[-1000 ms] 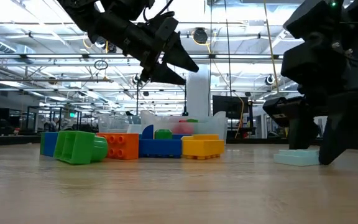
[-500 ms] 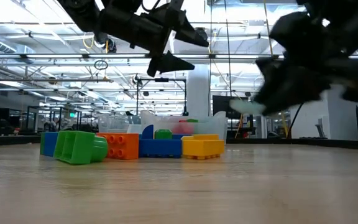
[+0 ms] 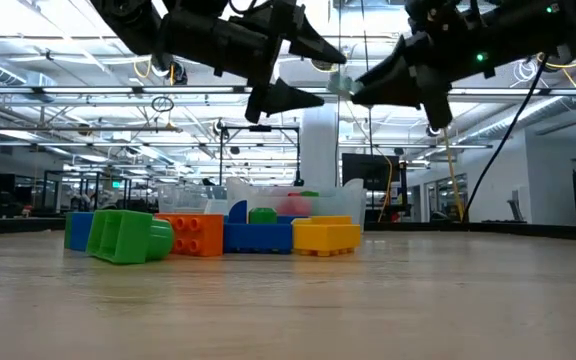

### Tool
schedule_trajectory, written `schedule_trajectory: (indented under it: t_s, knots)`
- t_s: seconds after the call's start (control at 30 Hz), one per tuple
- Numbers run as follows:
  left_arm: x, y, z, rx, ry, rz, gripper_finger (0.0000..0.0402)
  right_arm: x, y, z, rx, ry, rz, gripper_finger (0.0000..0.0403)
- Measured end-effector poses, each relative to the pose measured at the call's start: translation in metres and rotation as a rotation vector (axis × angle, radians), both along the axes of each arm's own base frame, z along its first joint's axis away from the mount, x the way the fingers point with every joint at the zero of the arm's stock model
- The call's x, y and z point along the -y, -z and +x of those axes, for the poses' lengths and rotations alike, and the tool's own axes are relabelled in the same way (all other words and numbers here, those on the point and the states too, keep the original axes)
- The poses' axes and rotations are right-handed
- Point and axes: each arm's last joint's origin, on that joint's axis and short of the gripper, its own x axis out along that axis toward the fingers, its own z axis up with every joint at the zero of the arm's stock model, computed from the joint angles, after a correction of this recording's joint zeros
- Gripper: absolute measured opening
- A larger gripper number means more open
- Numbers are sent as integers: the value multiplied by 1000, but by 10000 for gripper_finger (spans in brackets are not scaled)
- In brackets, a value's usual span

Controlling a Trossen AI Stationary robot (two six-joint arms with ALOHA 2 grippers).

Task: Pick & Place Toys
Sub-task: Put the light blue game piece into the bottom transparent bin

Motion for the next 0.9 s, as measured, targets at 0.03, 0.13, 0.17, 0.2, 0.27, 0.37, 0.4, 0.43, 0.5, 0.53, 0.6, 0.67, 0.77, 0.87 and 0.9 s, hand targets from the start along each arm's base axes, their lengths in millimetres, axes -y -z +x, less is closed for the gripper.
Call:
schedule_trajectory:
  t_s: [0.03, 0.13, 0.17, 0.2, 0.27, 0.37, 0.4, 0.43, 0.5, 0.53, 0.6, 0.67, 0.77, 0.87, 0.9]
  knots:
    - [0, 1, 0, -3, 0, 0, 349, 1, -2, 1, 20, 0, -1, 77]
    - [0, 0, 0, 6, -2, -2, 349, 3, -8, 2, 67, -17, -9, 77]
    - [-1, 0, 0, 5, -9, -2, 348, 3, -9, 2, 73, -34, -9, 77]
    - [-1, 0, 0, 4, -14, -1, 346, 3, -9, 3, 73, -46, -9, 77]
    - [-2, -1, 0, 19, -16, -1, 332, 3, -8, 3, 71, -65, -6, 77]
    - [-4, -4, 1, 42, -22, -5, 289, 3, -6, 4, 69, -65, -6, 77]
    - [-5, -3, 1, 39, -23, -6, 270, 3, -5, 5, 61, -63, -8, 77]
    - [-6, -3, 0, 37, -24, -11, 249, 2, -4, 5, 56, -63, -9, 77]
    - [-6, -3, 0, 40, -14, -28, 205, 3, -3, 6, 53, -61, -10, 77]
    - [-6, -3, 1, 41, -11, -31, 180, 3, -2, 6, 49, -58, -11, 77]
    - [-6, -3, 1, 42, -7, -32, 133, 3, -1, 6, 45, -57, -11, 77]
    - [-6, -3, 1, 42, 1, -30, 85, 4, -2, 6, 46, -56, -12, 77]
    - [-6, -3, 1, 36, 16, -29, 48, 3, -2, 6, 45, -54, -14, 84]
    - [-6, -2, 0, 28, 26, 4, 49, 3, -2, 6, 48, -58, -10, 95]
    - [-6, -2, 0, 26, 27, 11, 49, 3, -2, 6, 49, -58, -7, 98]
